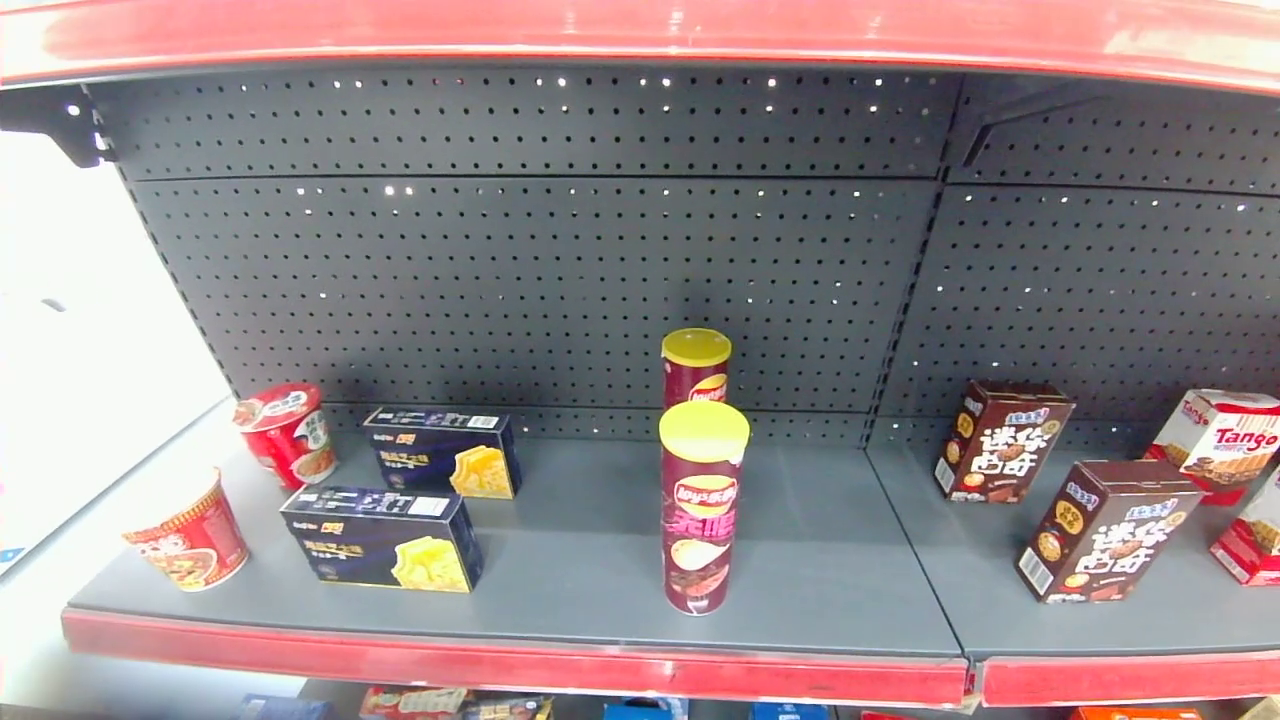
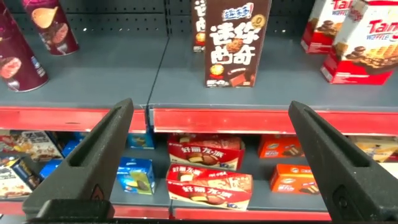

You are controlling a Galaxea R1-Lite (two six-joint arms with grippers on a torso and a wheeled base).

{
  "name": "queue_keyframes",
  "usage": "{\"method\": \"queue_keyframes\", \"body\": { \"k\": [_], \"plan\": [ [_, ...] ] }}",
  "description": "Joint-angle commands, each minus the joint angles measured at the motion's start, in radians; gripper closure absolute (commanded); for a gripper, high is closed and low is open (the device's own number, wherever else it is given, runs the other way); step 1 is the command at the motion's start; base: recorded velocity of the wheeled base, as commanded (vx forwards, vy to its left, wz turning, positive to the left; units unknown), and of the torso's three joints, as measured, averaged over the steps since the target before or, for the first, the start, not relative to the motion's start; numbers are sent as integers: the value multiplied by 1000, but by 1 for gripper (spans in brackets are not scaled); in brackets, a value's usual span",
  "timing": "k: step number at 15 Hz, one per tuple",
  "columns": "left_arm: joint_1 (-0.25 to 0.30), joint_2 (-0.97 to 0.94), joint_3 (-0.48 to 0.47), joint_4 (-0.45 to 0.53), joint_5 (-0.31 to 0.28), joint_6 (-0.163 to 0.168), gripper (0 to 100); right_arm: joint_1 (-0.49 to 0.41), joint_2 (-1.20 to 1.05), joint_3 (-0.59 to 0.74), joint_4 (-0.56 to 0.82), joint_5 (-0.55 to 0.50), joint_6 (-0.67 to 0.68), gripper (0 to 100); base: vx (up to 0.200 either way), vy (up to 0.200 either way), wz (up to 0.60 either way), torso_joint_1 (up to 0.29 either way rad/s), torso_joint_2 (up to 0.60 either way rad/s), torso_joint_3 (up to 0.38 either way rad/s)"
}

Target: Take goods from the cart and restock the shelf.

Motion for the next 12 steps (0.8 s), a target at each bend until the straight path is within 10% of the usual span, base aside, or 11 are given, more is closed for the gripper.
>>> {"method": "queue_keyframes", "body": {
  "k": [1, 12],
  "plan": [
    [0, 1, -1, 0, 0, 2, 0, 0, 1, 0, 0, 0, 0, 0, 200, 0, 0, -2, 2, -7],
    [0, 1, -1, 0, 3, -2, 0, 0, 1, 0, 0, 0, 0, 0, 55, 0, 0, -2, 1, 2]
  ]
}}
